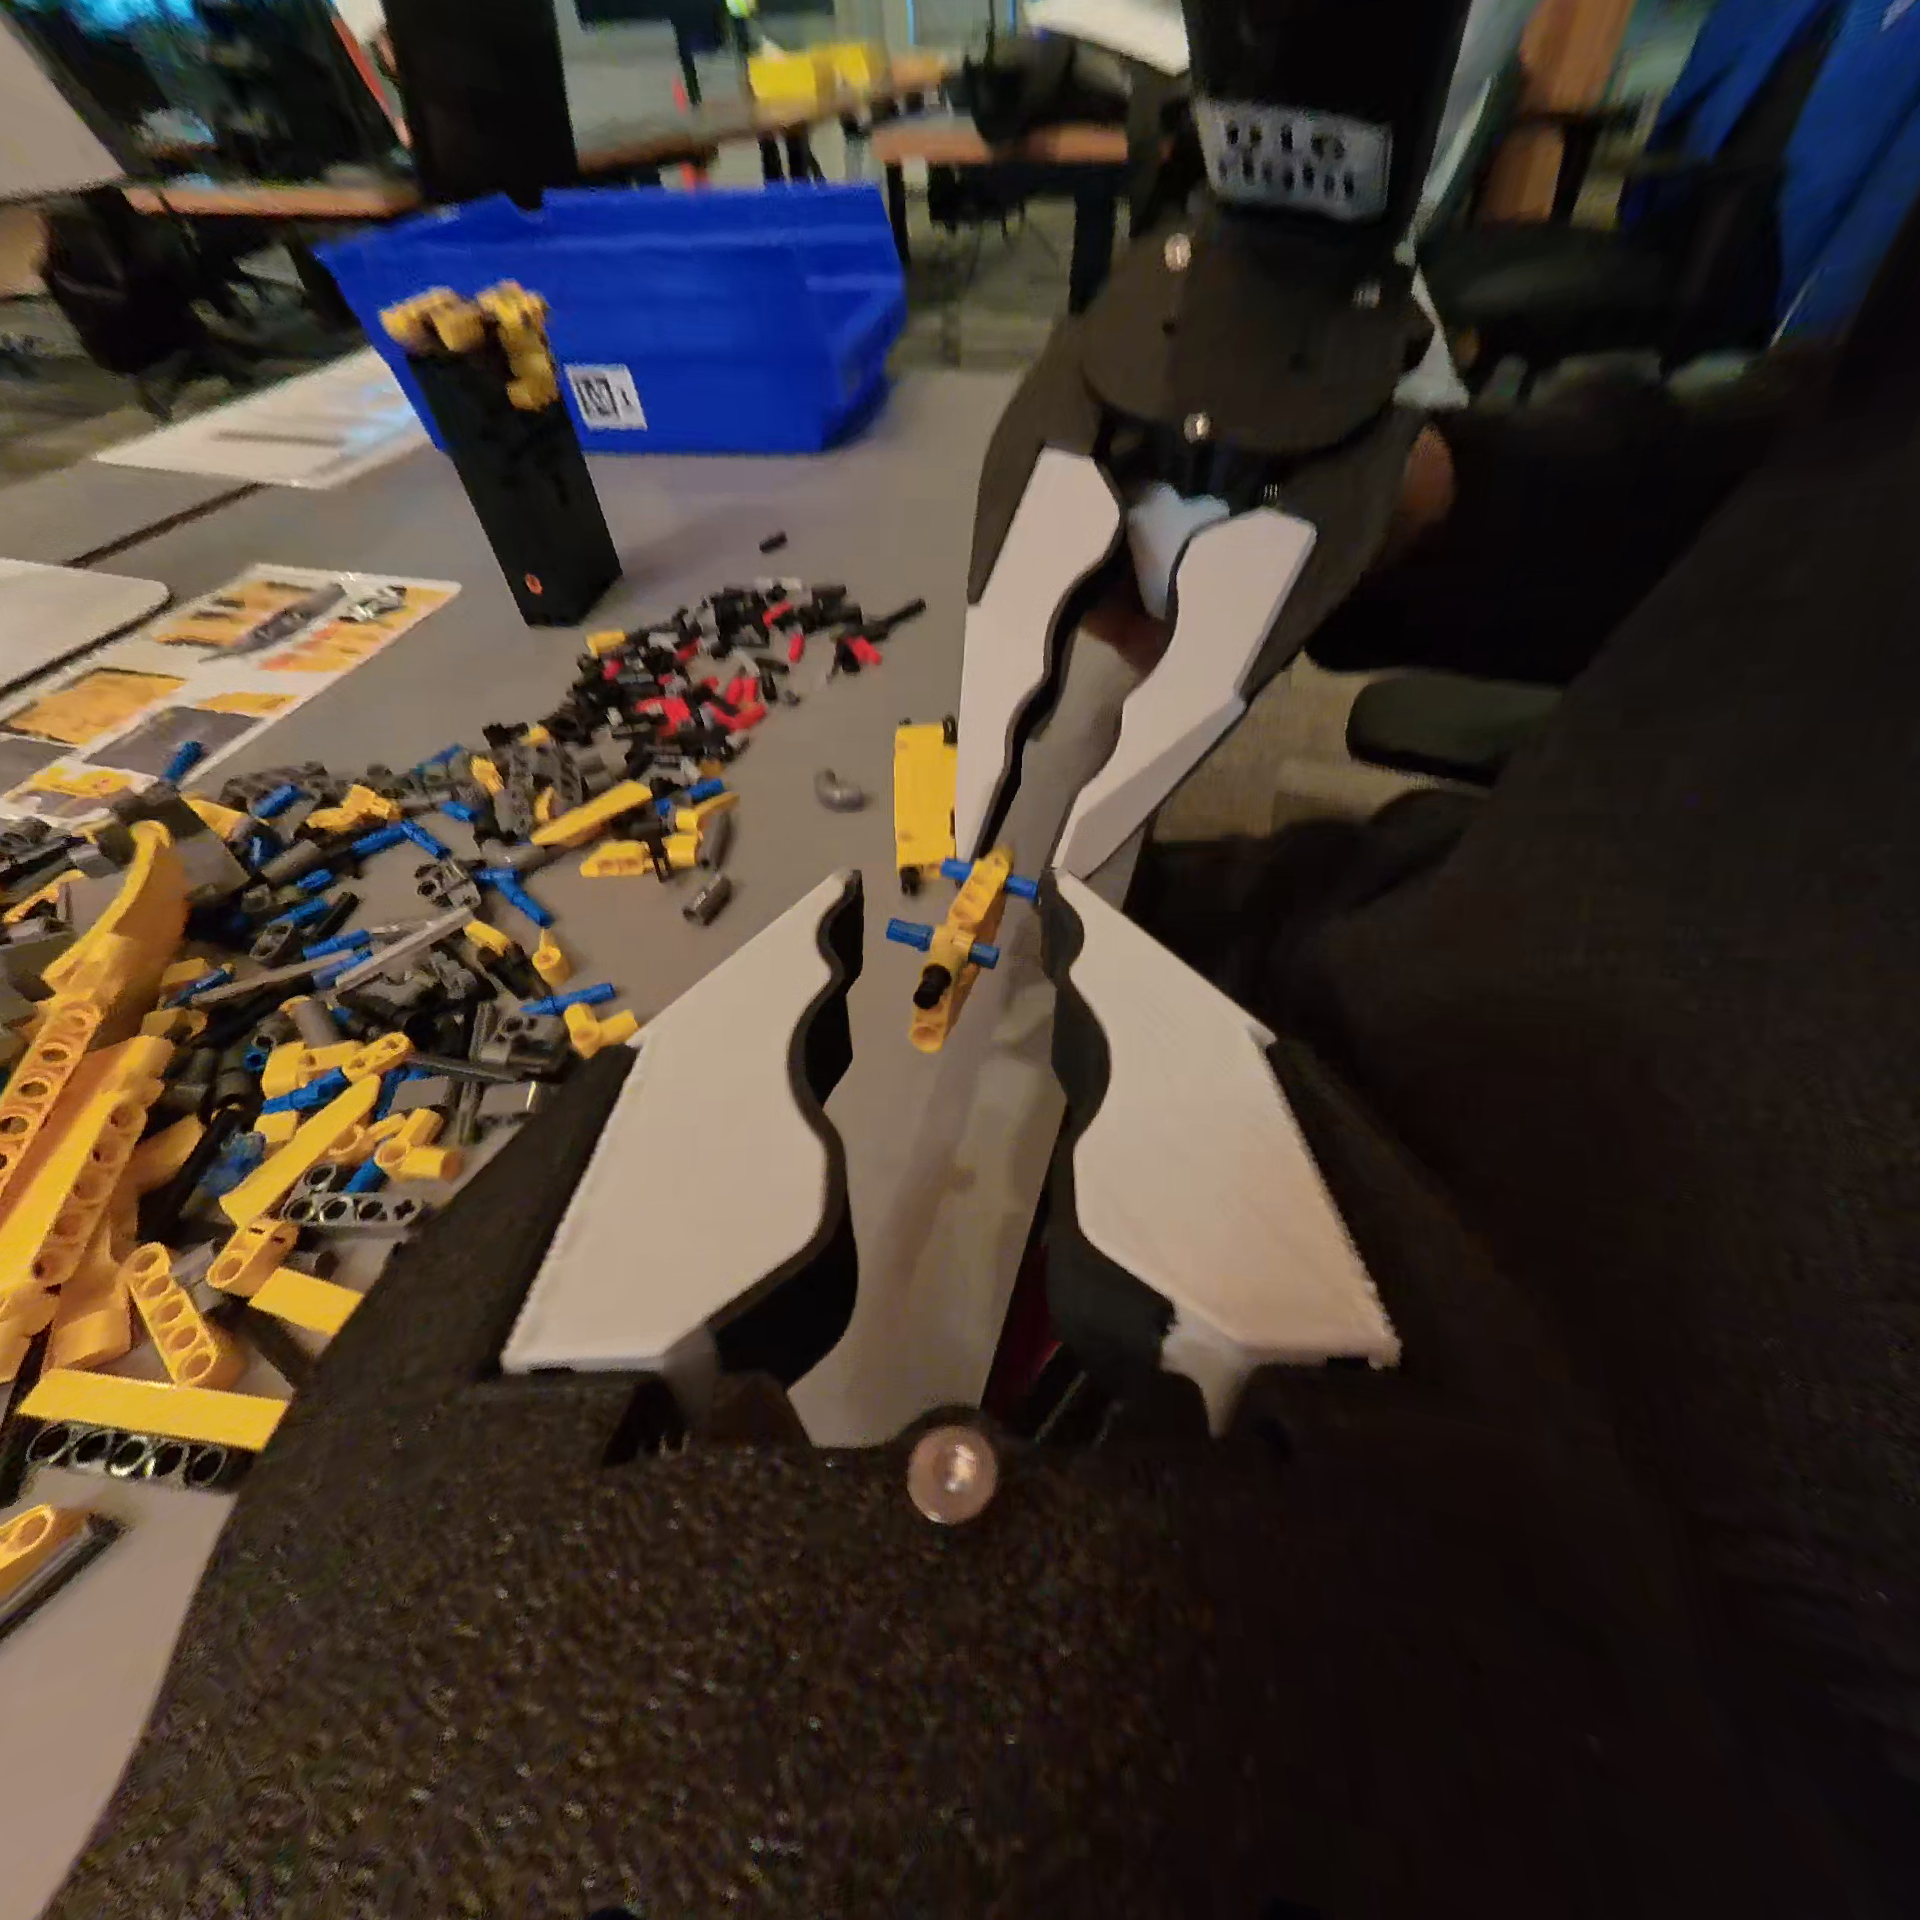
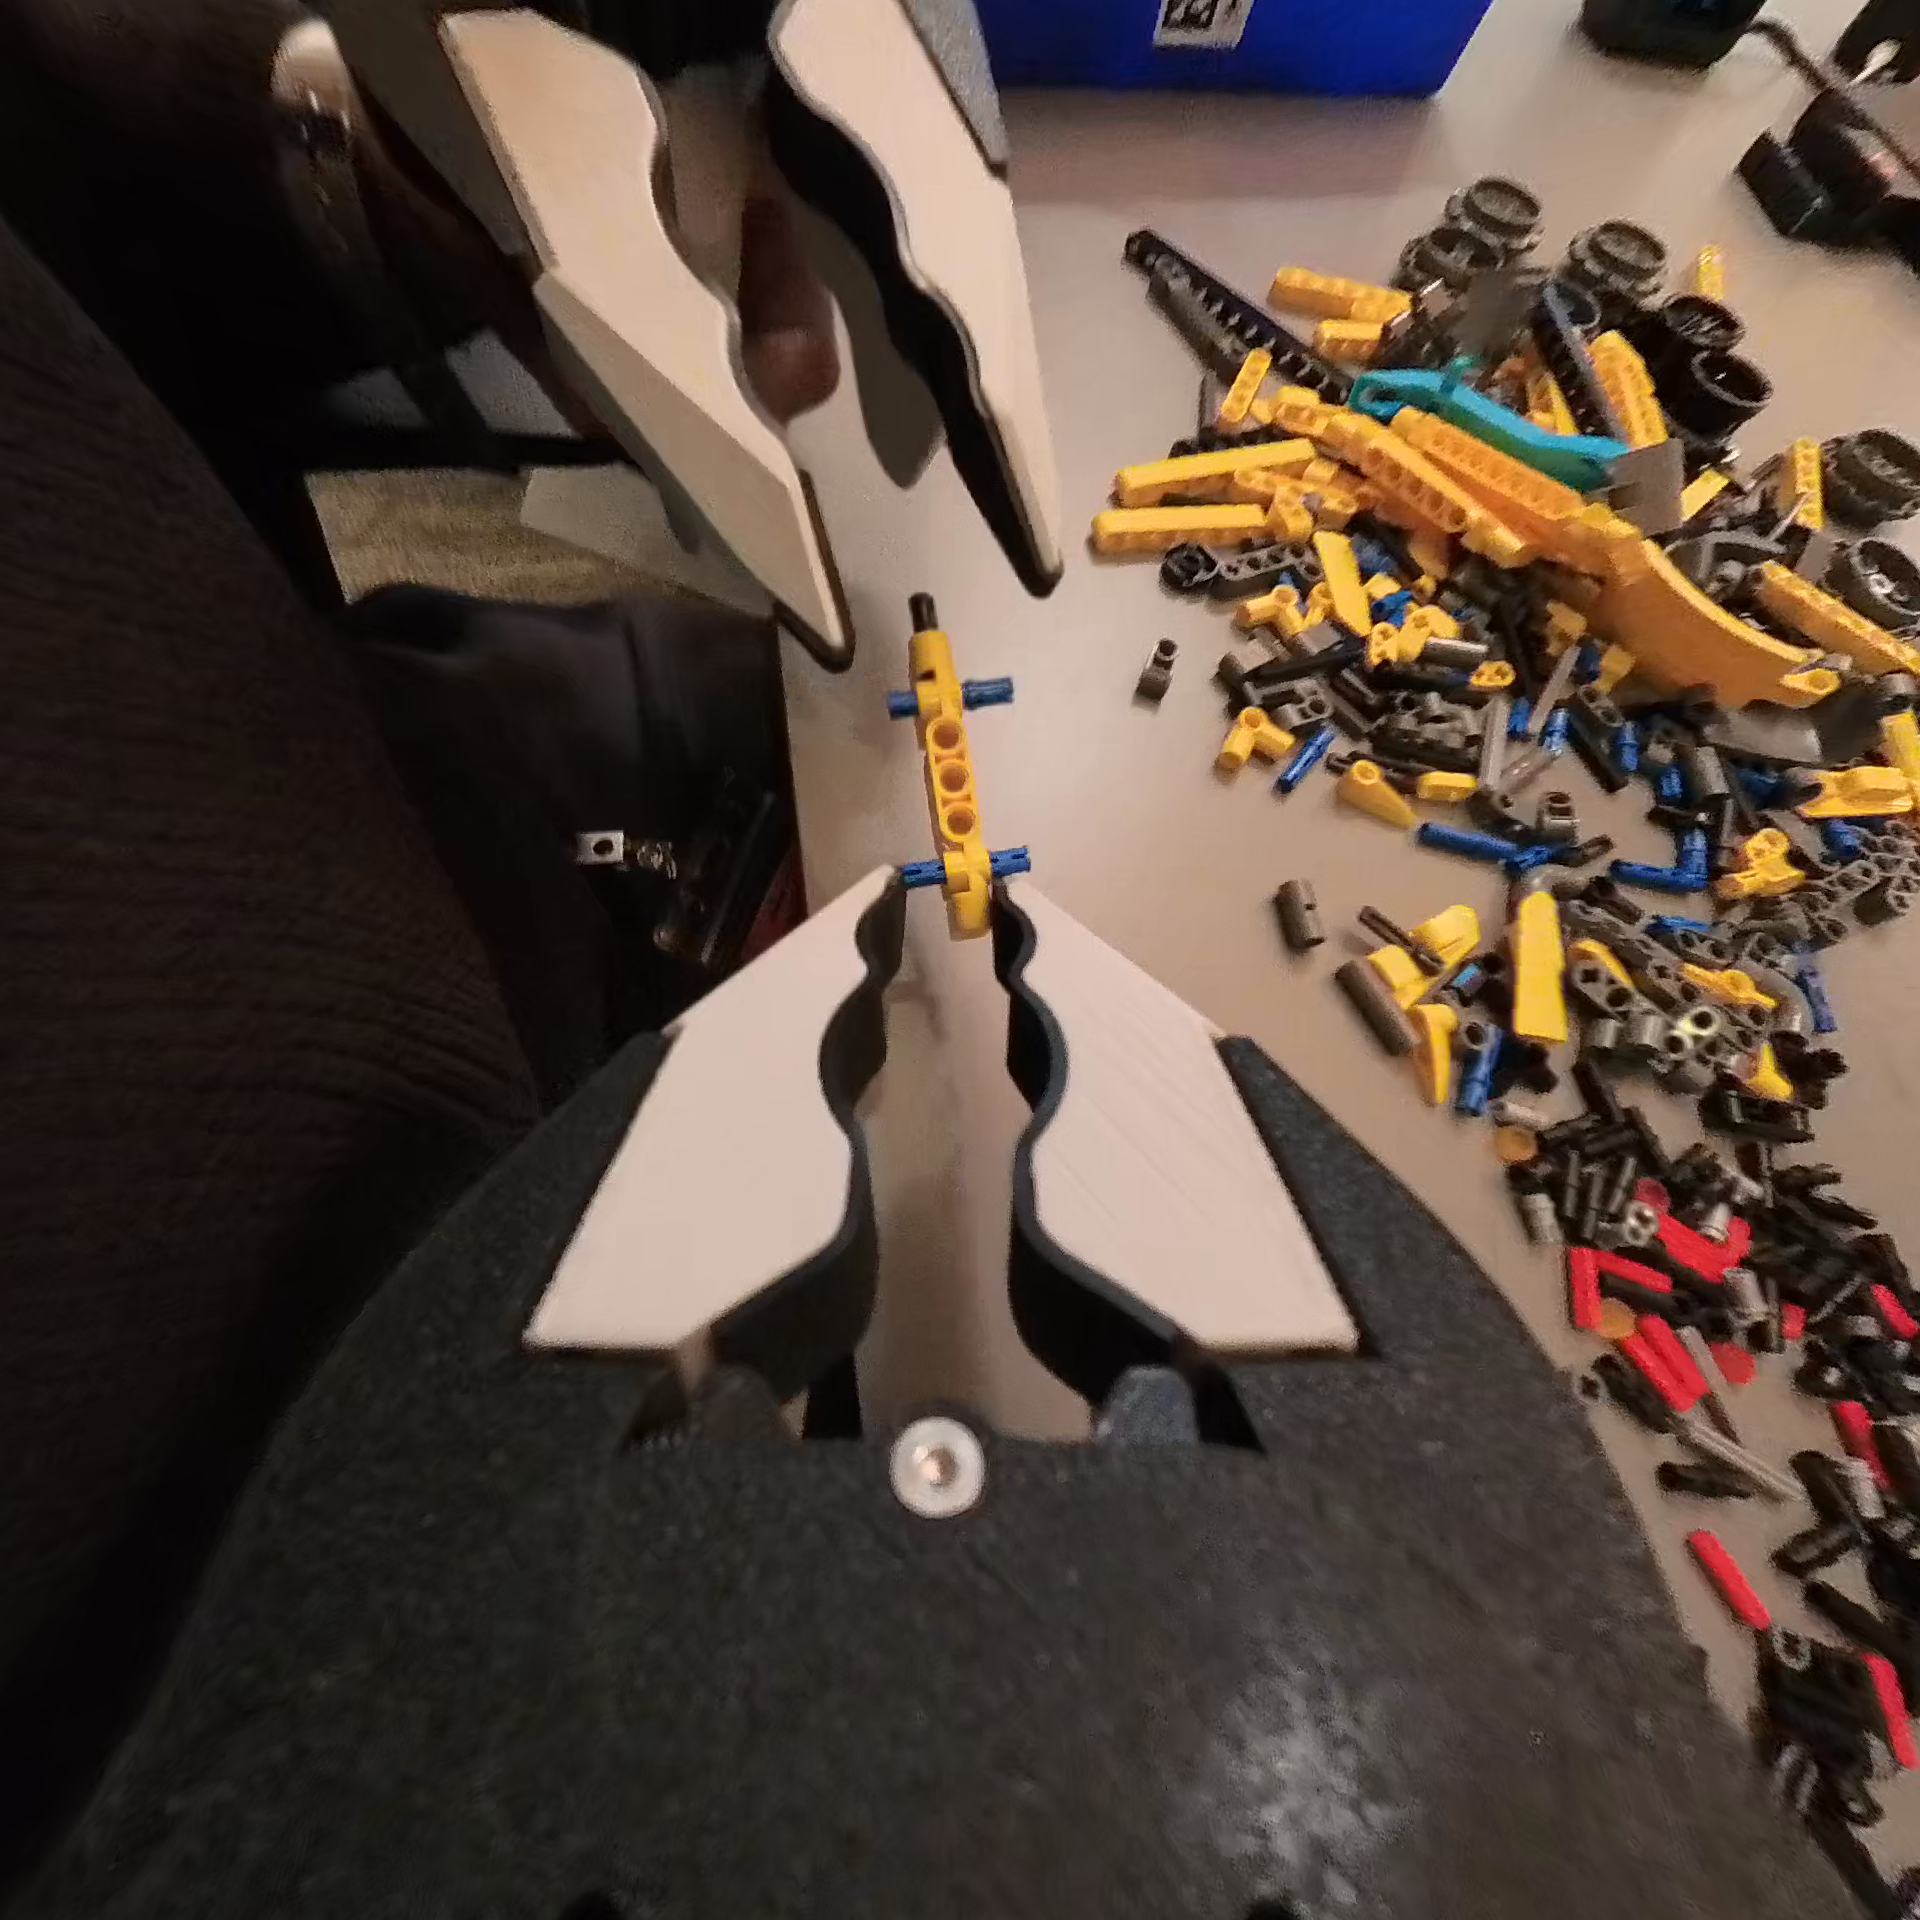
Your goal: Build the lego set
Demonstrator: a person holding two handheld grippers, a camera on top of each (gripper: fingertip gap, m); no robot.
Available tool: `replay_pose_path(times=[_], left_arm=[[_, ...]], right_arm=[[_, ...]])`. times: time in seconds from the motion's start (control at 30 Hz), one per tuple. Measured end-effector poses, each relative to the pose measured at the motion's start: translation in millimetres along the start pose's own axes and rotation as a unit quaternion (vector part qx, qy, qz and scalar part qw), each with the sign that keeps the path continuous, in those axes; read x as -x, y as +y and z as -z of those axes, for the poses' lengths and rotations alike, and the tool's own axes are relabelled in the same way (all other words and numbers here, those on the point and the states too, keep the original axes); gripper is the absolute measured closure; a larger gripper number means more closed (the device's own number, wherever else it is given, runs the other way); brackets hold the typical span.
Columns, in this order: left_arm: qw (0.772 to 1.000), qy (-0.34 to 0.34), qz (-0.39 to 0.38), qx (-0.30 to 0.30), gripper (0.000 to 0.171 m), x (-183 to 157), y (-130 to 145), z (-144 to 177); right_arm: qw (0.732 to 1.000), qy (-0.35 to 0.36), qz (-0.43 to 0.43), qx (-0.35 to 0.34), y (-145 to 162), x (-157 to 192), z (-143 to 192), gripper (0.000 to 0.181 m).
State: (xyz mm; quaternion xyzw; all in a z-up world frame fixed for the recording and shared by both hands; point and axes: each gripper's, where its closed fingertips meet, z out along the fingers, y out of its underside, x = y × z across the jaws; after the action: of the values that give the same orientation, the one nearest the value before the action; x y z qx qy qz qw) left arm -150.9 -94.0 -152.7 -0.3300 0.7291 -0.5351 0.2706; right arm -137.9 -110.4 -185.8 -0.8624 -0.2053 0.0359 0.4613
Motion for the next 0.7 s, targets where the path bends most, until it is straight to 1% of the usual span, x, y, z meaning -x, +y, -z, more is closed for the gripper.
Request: replay_pose_path(times=[0.17,0.23,0.33,0.37,0.43,0.7], left_arm=[[0.996,-0.008,-0.019,0.082,0.137,3,25,-5],[0.994,-0.014,-0.036,0.102,0.138,2,32,-6],[0.992,-0.02,-0.059,0.109,0.14,-1,36,-7],[0.992,-0.016,-0.061,0.112,0.143,-3,37,-7],[0.991,-0.015,-0.06,0.123,0.156,-3,41,-7],[0.99,-0.019,-0.048,0.132,0.158,0,46,-6]], right_arm=[[0.999,-0.016,0.005,0.033,7,3,-4,0.165],[0.999,-0.018,0.005,0.047,10,2,-5,0.165],[0.998,-0.025,0.004,0.064,13,2,-8,0.165],[0.997,-0.027,0.004,0.069,14,2,-9,0.165],[0.997,-0.026,0.004,0.074,14,1,-11,0.165],[0.995,-0.029,0.016,0.095,13,1,-13,0.165]])
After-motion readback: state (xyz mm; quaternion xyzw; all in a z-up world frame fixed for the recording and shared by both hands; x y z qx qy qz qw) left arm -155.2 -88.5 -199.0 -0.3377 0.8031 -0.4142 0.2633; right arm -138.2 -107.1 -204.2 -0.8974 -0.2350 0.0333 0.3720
